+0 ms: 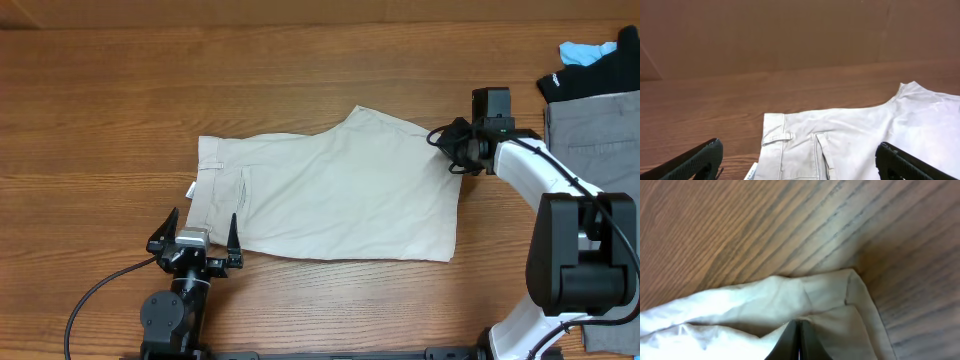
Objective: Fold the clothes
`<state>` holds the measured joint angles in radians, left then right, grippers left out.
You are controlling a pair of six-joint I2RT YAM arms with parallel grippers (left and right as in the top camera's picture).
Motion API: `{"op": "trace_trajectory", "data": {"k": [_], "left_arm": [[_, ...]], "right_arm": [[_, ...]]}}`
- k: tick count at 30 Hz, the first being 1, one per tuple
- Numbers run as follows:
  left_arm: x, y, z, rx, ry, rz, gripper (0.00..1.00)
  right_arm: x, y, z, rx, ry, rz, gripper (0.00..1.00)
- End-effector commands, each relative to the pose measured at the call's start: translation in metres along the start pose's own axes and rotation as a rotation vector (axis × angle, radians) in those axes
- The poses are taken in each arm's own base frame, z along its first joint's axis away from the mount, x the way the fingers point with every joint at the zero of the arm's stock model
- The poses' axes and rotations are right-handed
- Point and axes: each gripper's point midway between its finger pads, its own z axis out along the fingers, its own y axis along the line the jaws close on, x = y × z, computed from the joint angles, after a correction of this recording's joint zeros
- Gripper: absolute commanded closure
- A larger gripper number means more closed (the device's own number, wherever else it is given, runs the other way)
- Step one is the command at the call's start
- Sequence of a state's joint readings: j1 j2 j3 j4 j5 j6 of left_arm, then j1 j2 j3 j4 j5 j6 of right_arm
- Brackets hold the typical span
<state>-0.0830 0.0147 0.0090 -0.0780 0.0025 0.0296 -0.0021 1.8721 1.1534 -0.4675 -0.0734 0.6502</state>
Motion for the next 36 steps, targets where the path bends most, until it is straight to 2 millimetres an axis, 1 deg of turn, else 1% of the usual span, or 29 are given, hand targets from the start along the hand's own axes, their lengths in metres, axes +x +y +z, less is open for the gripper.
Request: {"op": "trace_trajectory", "data": {"k": [1,4,6,9,10,11,12,13,14,17,21,23,26,28,30,33,34,35,36], "left_arm": [[0.0,0.003,0.0,-0.016,-0.006,0.012,0.0],[0.0,0.003,0.0,-0.016,-0.006,0.012,0.0],[0.0,0.003,0.0,-0.016,-0.006,0.012,0.0],[0.0,0.003,0.0,-0.016,-0.006,0.012,0.0],[0.0,0.003,0.0,-0.016,-0.006,0.012,0.0],[0.0,0.003,0.0,-0.016,-0.006,0.012,0.0],[0.0,0.003,0.0,-0.016,-0.006,0.012,0.0],[0.0,0.003,0.0,-0.016,-0.006,0.012,0.0],[0.0,0.003,0.0,-0.016,-0.006,0.012,0.0],[0.0,0.003,0.0,-0.016,-0.006,0.012,0.0],[-0.001,0.004,0.0,-0.019,-0.009,0.038,0.0],[0.0,0.0,0.0,0.001,-0.007,0.034,0.0],[-0.001,0.0,0.0,-0.001,-0.009,0.037,0.0],[-0.011,0.002,-0.001,-0.009,-0.048,0.043,0.0],[-0.019,-0.006,-0.001,0.04,-0.084,0.011,0.0],[-0.041,-0.036,-0.008,0.216,-0.175,0.009,0.0],[-0.051,-0.046,-0.013,0.275,-0.217,0.02,0.0],[-0.061,-0.053,-0.017,0.317,-0.256,0.028,0.0],[-0.072,-0.055,-0.022,0.336,-0.285,0.021,0.0]], "right_arm": [[-0.034,0.019,-0.027,-0.022,-0.058,-0.025,0.96],[-0.043,0.03,-0.053,0.001,-0.032,-0.038,0.96],[-0.048,0.037,-0.076,0.011,-0.019,-0.036,0.96],[-0.048,0.044,-0.111,0.024,0.009,-0.033,0.96],[-0.046,0.045,-0.12,0.021,0.023,-0.032,0.89],[-0.042,0.047,-0.128,0.012,0.044,-0.035,0.71],[-0.037,0.049,-0.132,0.001,0.064,-0.043,0.51],[-0.032,0.051,-0.135,-0.015,0.087,-0.059,0.45],[-0.027,0.05,-0.137,-0.019,0.11,-0.058,0.43],[-0.019,0.048,-0.138,-0.013,0.145,-0.052,0.43],[-0.019,0.049,-0.142,-0.022,0.138,-0.054,0.43],[-0.019,0.05,-0.15,-0.031,0.127,-0.056,0.43],[-0.019,0.053,-0.166,-0.054,0.1,-0.075,0.42],[-0.018,0.053,-0.179,-0.064,0.086,-0.109,0.41],[-0.015,0.052,-0.187,-0.067,0.084,-0.112,0.41],[-0.011,0.049,-0.191,-0.061,0.092,-0.107,0.41],[-0.01,0.048,-0.191,-0.057,0.095,-0.106,0.05],[-0.01,0.047,-0.191,-0.055,0.099,-0.106,0.0],[-0.009,0.047,-0.191,-0.052,0.102,-0.105,0.0]]}}
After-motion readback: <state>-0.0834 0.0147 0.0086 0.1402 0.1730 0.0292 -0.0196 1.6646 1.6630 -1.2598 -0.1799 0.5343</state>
